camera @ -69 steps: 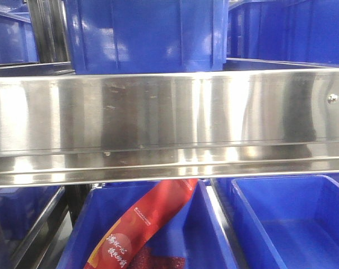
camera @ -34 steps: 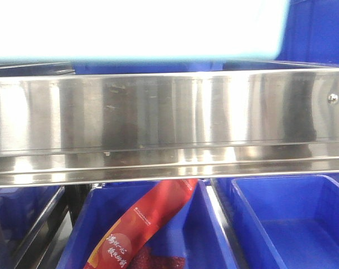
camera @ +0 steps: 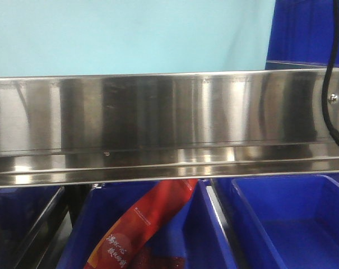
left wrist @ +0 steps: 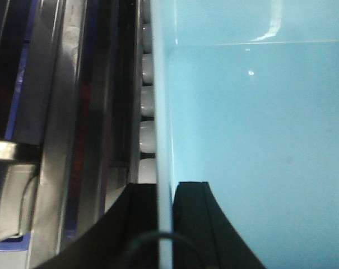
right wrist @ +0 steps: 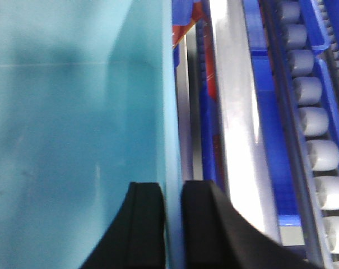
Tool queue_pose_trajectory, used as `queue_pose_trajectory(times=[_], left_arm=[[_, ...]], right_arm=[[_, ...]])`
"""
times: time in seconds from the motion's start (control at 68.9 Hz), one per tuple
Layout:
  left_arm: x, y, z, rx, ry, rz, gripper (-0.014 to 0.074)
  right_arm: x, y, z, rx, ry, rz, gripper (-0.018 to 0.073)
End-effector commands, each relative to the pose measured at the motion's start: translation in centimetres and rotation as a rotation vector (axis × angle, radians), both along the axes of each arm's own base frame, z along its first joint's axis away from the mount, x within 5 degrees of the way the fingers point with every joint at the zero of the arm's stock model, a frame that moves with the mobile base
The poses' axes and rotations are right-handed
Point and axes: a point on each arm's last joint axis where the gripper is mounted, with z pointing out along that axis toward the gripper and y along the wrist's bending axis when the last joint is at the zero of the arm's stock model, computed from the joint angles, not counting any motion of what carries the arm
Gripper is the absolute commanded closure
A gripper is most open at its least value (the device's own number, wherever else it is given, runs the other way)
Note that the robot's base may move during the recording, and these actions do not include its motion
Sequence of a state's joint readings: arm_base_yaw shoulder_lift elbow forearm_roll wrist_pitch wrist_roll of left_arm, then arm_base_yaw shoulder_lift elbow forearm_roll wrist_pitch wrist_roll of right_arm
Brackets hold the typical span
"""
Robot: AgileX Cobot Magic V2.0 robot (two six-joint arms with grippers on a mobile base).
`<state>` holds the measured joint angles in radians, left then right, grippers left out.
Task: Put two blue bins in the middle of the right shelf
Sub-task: 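Push the light blue bin forward onto the upper shelf with both grippers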
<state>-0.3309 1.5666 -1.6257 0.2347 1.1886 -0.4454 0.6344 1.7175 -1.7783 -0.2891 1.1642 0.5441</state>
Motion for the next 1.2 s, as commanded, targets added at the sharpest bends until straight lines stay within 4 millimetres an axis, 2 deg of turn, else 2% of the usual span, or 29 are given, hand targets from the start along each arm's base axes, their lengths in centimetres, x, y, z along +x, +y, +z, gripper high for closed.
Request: queue_pose_trajectory(times=[0.0,0.058,0.218,0.392,0.508,0.639,0.711,0.784,0.914,0.943,1.059,1.19], left_arm=[[-0.2,-1.1,1.0,-0.098,-0.063,-0.038,0.0526],[-0.1,-1.0,1.1,-0.089,-0.079,-0.039,0.0401],[0.0,-0.7,1.3,-0.051,-0.096,-0.034,0.0183],[0.1,-0.3,1.7,-0.011,-0.119,-0.028,0.0166],[-0.1,-0.2,3.0,-0.020,-0.160,-0.026,0.0169],[-0.7,0.0,5.2,-0.044,-0.213,-0.021,0.0214],[-1.3,0.1,6.5,-0.045,-0.244,-0.040,0.0297],[-1.9,0.2,7.7,-0.047,-0.269,-0.068,0.0427],[-2.4,0.3,8.5,-0.041,-0.296,-0.113,0.0706],[-2.4,0.2,8.5,-0.039,-0.298,-0.127,0.0706],[-2.1,-0.1,8.4,-0.042,-0.316,-0.177,0.0707],[-3.2,-0.5,9.1,-0.121,-0.367,-0.243,0.0707]], right_arm=[[0.3,0.5,0.7,0.059,-0.060,0.025,0.0412],[0.3,0.4,0.7,0.058,-0.060,0.022,0.0340],[0.4,0.1,0.8,0.039,-0.067,0.014,0.0291],[0.2,-0.9,2.0,-0.041,-0.083,-0.024,0.0230],[0.1,-1.1,3.7,-0.034,-0.128,-0.015,0.0218],[-0.2,-1.4,5.7,-0.018,-0.172,-0.005,0.0222],[-0.4,-1.5,7.0,0.001,-0.209,-0.001,0.0255],[-0.5,-1.6,7.7,-0.008,-0.232,0.024,0.0345],[-0.4,-1.5,7.8,-0.015,-0.236,0.039,0.0652],[-0.3,-1.4,7.8,-0.008,-0.244,0.044,0.0731],[-0.1,-1.0,8.0,0.030,-0.285,0.066,0.0726],[-1.1,-1.3,9.0,0.073,-0.334,0.090,0.0726]])
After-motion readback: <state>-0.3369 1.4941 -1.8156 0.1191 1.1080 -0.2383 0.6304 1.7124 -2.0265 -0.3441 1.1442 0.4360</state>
